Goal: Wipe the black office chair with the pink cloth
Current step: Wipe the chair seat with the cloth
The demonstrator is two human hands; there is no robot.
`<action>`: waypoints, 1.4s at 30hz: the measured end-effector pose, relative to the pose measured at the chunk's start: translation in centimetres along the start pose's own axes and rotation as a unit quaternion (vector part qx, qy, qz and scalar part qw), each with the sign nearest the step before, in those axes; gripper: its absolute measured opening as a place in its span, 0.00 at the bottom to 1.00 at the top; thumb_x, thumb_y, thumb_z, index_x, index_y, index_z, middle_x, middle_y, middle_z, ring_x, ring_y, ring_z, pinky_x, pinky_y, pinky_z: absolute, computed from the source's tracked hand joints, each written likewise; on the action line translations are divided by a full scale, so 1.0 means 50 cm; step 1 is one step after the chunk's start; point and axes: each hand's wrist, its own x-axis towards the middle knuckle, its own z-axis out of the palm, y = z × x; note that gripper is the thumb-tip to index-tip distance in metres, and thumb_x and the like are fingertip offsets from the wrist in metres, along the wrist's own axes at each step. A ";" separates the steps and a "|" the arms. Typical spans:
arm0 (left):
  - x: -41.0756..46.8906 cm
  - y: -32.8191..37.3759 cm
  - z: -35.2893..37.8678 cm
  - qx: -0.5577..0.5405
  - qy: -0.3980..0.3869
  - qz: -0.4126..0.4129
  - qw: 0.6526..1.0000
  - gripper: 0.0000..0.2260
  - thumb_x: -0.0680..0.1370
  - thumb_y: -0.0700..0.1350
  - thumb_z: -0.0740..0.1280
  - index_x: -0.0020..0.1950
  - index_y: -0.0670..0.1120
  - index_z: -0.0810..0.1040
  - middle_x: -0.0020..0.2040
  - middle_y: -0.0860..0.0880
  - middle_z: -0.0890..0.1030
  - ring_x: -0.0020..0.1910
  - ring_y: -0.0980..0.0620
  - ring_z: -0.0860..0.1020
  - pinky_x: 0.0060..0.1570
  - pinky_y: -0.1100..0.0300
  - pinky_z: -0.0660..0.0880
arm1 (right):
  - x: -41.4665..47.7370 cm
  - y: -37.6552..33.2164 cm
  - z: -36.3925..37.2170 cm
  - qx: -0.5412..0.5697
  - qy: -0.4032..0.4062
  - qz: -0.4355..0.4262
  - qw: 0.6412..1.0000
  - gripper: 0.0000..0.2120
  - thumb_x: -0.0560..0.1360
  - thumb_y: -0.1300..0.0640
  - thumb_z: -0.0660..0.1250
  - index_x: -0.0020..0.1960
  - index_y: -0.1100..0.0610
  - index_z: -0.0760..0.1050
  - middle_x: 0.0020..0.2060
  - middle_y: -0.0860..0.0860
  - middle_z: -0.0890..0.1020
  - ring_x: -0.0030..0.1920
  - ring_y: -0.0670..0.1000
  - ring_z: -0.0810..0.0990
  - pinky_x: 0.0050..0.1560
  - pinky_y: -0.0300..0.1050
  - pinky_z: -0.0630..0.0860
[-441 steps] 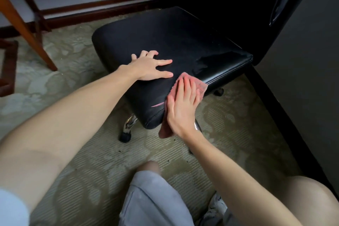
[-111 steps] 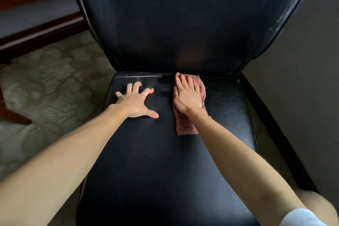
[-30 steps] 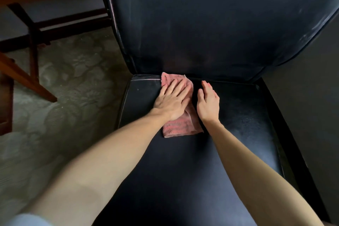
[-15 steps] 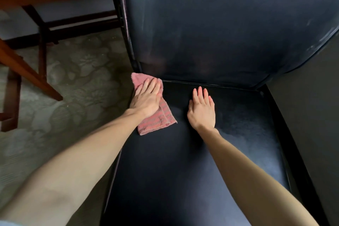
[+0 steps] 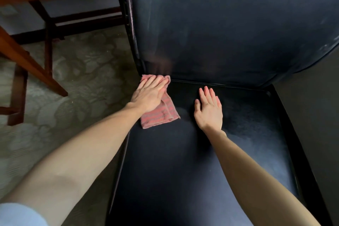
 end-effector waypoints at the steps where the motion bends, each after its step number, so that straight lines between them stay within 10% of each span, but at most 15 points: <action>1: -0.007 -0.010 -0.001 0.002 0.004 -0.006 1.000 0.22 0.86 0.50 0.43 0.82 0.54 0.50 0.81 0.56 0.52 0.79 0.54 0.48 0.77 0.54 0.42 | -0.001 -0.002 0.000 -0.002 -0.002 -0.006 1.000 0.24 0.84 0.51 0.51 0.79 0.53 0.57 0.79 0.50 0.55 0.79 0.49 0.48 0.78 0.45 0.43; 42: -0.070 -0.049 0.012 -0.126 -0.001 -0.047 0.991 0.22 0.87 0.51 0.45 0.81 0.53 0.47 0.82 0.54 0.45 0.80 0.53 0.40 0.78 0.51 0.42 | -0.010 -0.067 0.027 -0.089 -0.052 -0.008 0.995 0.26 0.82 0.45 0.45 0.80 0.45 0.49 0.80 0.53 0.47 0.79 0.53 0.41 0.77 0.53 0.40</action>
